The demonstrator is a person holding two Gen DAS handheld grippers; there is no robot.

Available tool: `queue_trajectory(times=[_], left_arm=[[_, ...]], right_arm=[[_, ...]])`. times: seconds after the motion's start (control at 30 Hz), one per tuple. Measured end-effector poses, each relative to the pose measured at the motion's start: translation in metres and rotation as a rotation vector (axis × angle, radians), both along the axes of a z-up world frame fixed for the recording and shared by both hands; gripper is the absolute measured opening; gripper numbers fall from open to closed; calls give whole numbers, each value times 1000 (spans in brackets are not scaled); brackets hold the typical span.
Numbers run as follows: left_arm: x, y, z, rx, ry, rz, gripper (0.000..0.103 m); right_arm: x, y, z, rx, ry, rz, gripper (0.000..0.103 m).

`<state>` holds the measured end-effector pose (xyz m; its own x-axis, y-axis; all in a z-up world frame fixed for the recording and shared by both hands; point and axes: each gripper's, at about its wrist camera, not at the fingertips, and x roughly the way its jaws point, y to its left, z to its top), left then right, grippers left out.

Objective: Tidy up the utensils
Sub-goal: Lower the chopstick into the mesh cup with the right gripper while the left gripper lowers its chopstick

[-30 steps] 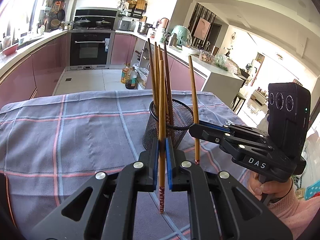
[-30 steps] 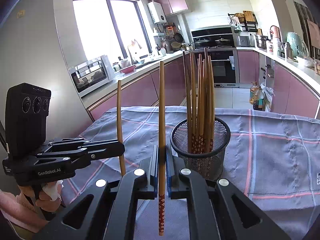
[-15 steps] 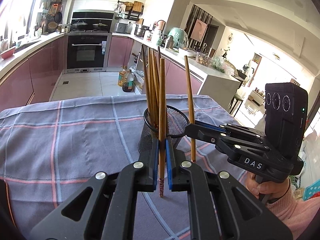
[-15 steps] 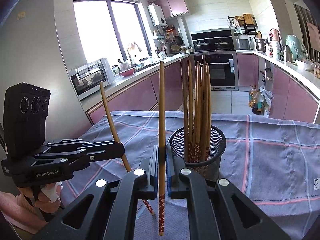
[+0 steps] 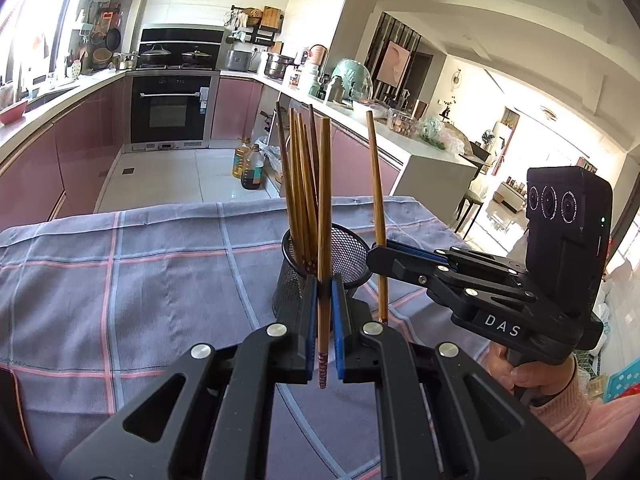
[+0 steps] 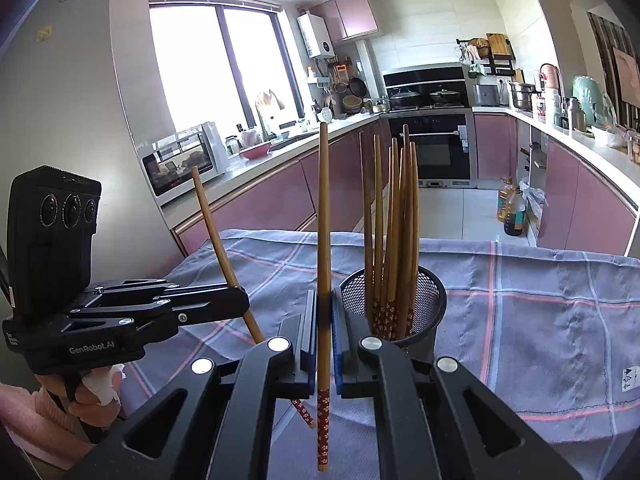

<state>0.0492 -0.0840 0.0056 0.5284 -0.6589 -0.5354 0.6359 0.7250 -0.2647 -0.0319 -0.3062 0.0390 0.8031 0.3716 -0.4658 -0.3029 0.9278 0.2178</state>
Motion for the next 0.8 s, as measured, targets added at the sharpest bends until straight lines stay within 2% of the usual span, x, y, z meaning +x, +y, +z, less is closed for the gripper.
queue_trajectory(times=[0.8], left_arm=[[-5,-3,31,-43,-40,-52,8]], right_arm=[[6,-8,15,19,-54,-5,6]])
